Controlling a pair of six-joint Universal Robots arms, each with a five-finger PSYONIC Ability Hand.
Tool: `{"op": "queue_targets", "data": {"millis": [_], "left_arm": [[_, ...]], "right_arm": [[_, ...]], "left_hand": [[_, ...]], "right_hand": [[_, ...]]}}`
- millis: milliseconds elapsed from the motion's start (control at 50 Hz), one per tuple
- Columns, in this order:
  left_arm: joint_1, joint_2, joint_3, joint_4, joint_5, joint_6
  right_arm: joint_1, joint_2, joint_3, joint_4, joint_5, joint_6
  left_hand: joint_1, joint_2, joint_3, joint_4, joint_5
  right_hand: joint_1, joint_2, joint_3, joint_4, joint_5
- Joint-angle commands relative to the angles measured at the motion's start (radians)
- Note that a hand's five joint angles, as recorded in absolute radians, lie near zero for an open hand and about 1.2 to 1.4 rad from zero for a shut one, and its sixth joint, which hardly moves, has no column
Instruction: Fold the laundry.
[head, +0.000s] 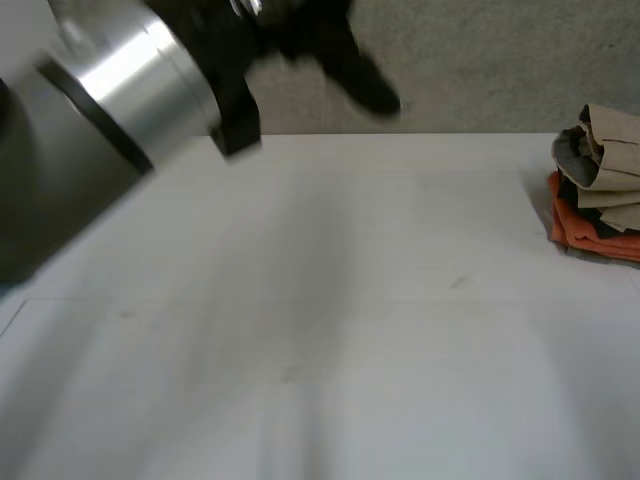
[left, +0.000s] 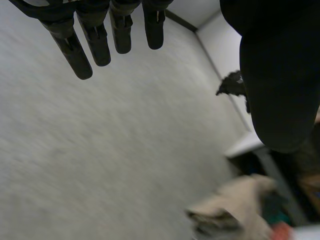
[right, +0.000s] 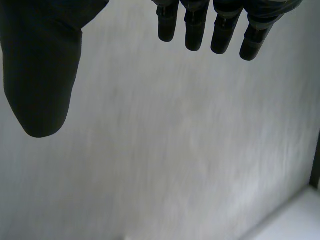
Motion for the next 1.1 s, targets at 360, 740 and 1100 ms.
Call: {"op": "queue_targets", "data": {"millis": [360, 740, 1100], "left_arm": [[0.654, 0.018, -0.421, -0.099, -0.32, 0.578], [0.834, -0.232, -0.584, 0.085, -0.33, 0.943], [0.563, -0.41, -0.117, 0.035, -0.565, 0.448]], "right_arm": [[0.722, -0.171, 0.775, -0.225, -0.214, 0.055], [0.725, -0.079, 0.907, -0.331, -0.213, 0.021], [0.698, -0.085, 0.862, -0.353, -0.063, 0.058]], "left_hand": [[-0.019, -0.018, -0.031, -0.022, -0.029], [-0.031, -0.03, -0.042, -0.034, -0.041], [-0.022, -0.021, -0.034, -0.025, -0.032]], "right_hand": [[-0.049, -0.035, -0.032, -0.031, -0.042], [-0.049, -0.035, -0.032, -0.031, -0.042], [-0.049, -0.035, -0.032, -0.031, -0.042]]}}
